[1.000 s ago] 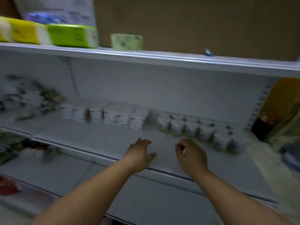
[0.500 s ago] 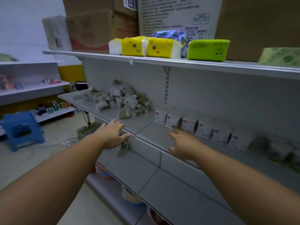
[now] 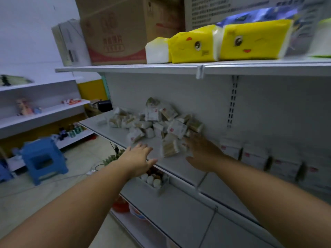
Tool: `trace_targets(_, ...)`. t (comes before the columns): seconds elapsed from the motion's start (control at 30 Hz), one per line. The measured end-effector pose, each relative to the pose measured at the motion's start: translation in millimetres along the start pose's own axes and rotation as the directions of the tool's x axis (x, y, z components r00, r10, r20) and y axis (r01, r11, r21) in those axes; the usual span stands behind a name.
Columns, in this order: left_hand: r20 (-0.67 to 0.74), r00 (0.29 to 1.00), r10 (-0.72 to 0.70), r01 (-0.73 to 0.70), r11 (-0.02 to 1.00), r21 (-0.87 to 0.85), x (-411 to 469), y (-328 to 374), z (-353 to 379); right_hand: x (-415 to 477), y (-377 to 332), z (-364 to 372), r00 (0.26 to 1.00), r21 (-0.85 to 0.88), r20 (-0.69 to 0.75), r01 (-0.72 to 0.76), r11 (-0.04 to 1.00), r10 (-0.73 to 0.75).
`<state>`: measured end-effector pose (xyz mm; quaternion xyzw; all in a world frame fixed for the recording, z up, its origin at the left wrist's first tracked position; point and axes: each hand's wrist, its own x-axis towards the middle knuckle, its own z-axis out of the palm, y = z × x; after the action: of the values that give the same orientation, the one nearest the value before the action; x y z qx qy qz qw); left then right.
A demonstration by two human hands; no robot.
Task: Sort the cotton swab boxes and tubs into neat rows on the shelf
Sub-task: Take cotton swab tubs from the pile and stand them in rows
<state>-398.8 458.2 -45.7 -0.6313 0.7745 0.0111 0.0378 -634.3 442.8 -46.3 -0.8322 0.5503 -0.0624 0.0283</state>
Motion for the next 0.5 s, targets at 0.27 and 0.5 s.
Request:
trace_targets(0.27,0.045,0.995,0.084,-0.086,0.996,0.029,60.0,-118.2,0.3,102.3,-68.7,23.5,0.998,-0.042,0.06,-0.017,0.999,0.02)
trace_targets(0.5,0.048,0.952,0.303,-0.304,0.952,0.018,108.0,-223.2,6.1,160.5,-136.4,41.1,0.98,-0.137,0.06,-0.179,0.974,0.189)
